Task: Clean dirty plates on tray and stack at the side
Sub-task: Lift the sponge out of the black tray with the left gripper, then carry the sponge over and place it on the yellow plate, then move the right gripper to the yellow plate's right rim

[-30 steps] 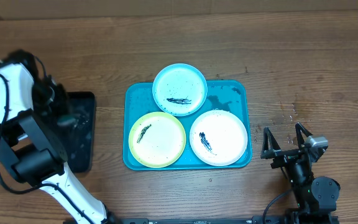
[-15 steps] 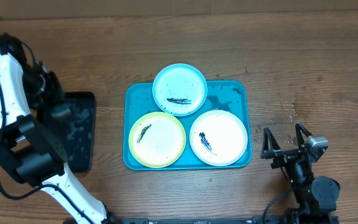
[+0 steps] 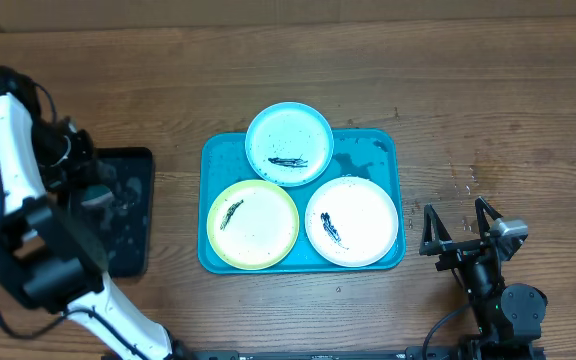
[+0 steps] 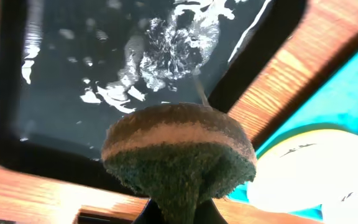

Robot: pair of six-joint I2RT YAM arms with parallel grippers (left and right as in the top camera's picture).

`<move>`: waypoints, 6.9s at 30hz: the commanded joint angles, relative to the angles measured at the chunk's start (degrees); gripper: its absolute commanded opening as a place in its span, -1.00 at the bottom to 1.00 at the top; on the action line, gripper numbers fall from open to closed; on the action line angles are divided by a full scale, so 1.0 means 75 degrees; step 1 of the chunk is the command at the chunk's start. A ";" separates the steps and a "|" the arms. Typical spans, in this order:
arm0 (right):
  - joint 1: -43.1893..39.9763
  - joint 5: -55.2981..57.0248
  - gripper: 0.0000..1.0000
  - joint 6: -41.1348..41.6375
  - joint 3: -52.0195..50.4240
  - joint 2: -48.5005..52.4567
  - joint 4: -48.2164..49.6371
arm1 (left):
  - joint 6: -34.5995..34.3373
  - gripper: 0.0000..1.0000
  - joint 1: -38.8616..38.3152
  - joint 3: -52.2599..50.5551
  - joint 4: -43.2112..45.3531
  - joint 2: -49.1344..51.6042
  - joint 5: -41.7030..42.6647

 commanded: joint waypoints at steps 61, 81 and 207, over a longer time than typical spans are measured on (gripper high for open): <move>-0.0026 0.0015 1.00 0.0000 -0.0076 -0.0009 0.0041 | -0.5205 -0.92 0.2774 -0.3191 0.3232 -0.1212 0.6429; -0.0026 0.0015 1.00 0.0000 -0.0076 -0.0009 0.0041 | -0.1239 -0.92 0.2084 -0.2442 0.2573 -0.1218 0.3905; -0.0662 -0.2541 1.00 0.0860 0.6583 0.2672 -0.3115 | -0.3902 1.00 -0.4316 -0.0746 0.0606 -0.2162 -0.0711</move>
